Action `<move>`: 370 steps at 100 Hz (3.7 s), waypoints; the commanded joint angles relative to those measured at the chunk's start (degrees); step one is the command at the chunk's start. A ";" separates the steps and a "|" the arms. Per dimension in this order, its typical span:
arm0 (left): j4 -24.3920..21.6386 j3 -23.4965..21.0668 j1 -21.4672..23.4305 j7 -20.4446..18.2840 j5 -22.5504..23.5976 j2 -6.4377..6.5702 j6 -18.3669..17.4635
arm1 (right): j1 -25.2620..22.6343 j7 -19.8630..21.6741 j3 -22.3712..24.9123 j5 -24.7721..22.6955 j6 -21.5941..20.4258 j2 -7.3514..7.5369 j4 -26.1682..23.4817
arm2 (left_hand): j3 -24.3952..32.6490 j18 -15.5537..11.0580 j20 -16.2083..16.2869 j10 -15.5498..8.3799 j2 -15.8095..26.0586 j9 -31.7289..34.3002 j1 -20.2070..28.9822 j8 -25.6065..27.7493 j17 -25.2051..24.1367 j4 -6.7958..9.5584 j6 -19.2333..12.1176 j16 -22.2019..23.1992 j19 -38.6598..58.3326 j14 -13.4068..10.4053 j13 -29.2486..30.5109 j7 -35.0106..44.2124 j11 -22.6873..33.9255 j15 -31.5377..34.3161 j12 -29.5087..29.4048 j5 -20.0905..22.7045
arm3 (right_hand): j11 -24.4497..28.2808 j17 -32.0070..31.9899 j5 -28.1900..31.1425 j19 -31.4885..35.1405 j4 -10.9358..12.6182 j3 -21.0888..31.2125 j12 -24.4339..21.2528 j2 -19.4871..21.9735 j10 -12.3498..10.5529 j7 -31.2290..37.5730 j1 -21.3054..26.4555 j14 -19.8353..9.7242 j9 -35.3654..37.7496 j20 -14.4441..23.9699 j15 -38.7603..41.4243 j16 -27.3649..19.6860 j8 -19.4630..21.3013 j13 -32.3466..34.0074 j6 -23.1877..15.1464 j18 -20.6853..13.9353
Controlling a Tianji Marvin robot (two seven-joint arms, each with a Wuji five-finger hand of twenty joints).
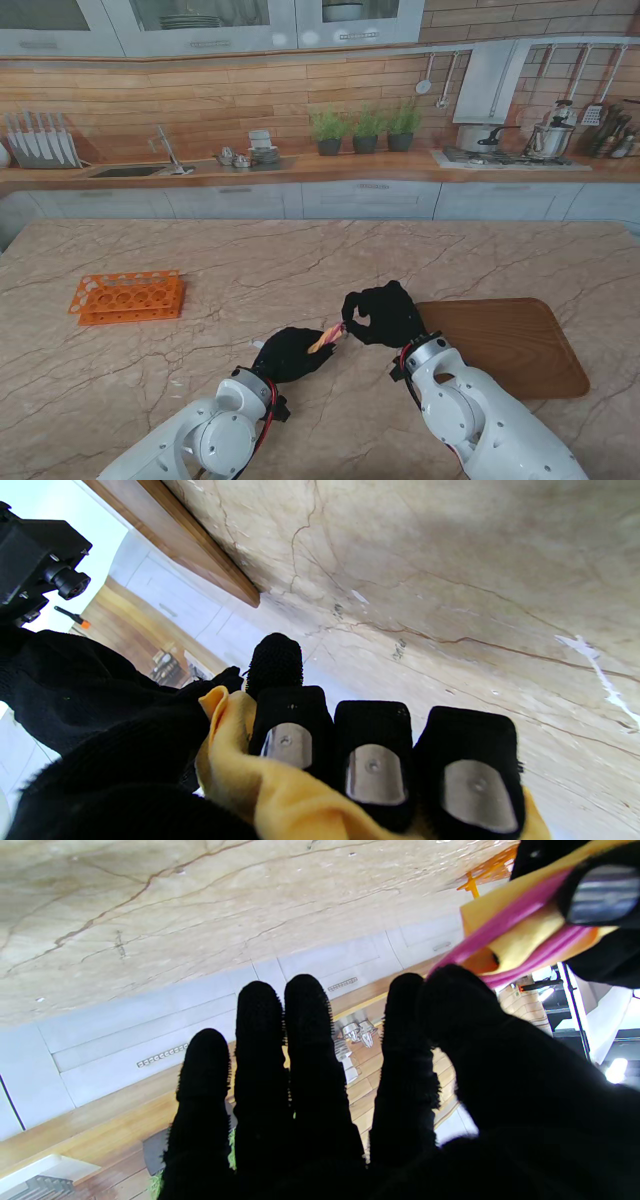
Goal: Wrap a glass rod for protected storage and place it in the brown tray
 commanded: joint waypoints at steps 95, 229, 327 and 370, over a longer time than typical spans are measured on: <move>-0.61 0.69 0.40 -2.76 -2.48 0.32 -5.01 | 1.98 7.25 -1.07 7.56 -2.18 -0.19 1.17 | -1.26 -0.53 -0.07 -3.26 3.96 0.41 -3.30 1.21 0.77 -0.66 2.96 -0.08 15.25 -3.48 0.74 5.35 5.33 7.16 0.31 1.52 | 0.14 -0.65 1.66 0.72 -1.23 -0.33 0.96 3.20 0.07 -0.79 4.00 -2.05 -1.21 0.34 0.24 0.20 -1.64 -0.82 -2.92 -0.88; -0.69 -1.25 -1.39 -3.73 -3.58 0.42 -8.37 | -6.56 6.17 3.25 8.03 2.13 -0.26 -4.06 | -6.79 0.50 -0.22 -1.21 10.11 0.64 -6.51 -0.35 0.65 5.18 2.56 0.31 15.25 -2.09 0.73 2.13 1.80 5.46 1.73 1.04 | -1.08 -1.14 -3.18 -2.44 -0.66 3.23 1.17 -1.52 0.13 -1.17 2.47 -2.17 -4.21 -0.15 -1.20 0.59 -1.85 -1.93 0.53 -0.53; -1.94 -2.99 0.05 -3.64 -5.00 0.42 -10.54 | -9.89 12.57 6.84 33.32 3.19 -2.42 -7.56 | -6.74 0.45 -0.16 -1.68 9.31 0.59 -6.87 -0.25 0.66 7.28 2.37 0.40 15.25 -2.05 0.73 2.20 2.08 5.50 1.60 1.43 | -6.29 -3.29 -14.73 -7.13 7.59 3.07 -0.09 -0.52 -0.52 -17.77 -10.11 -3.57 -20.77 1.60 -4.87 0.86 6.81 -8.20 6.15 -3.01; -1.63 -1.85 0.11 -3.80 -6.07 0.19 -9.80 | -6.68 13.62 4.45 38.32 4.39 -3.09 -5.77 | -7.52 0.44 -0.35 -1.68 9.28 0.59 -6.52 -0.20 0.65 6.99 2.26 0.40 15.25 -2.05 0.73 1.98 2.08 5.50 1.62 1.27 | -5.66 -2.66 -10.69 -7.37 3.26 3.22 0.28 0.09 -0.37 -13.58 -6.38 -3.26 -18.40 2.84 -4.49 1.07 2.89 -6.92 4.21 -2.62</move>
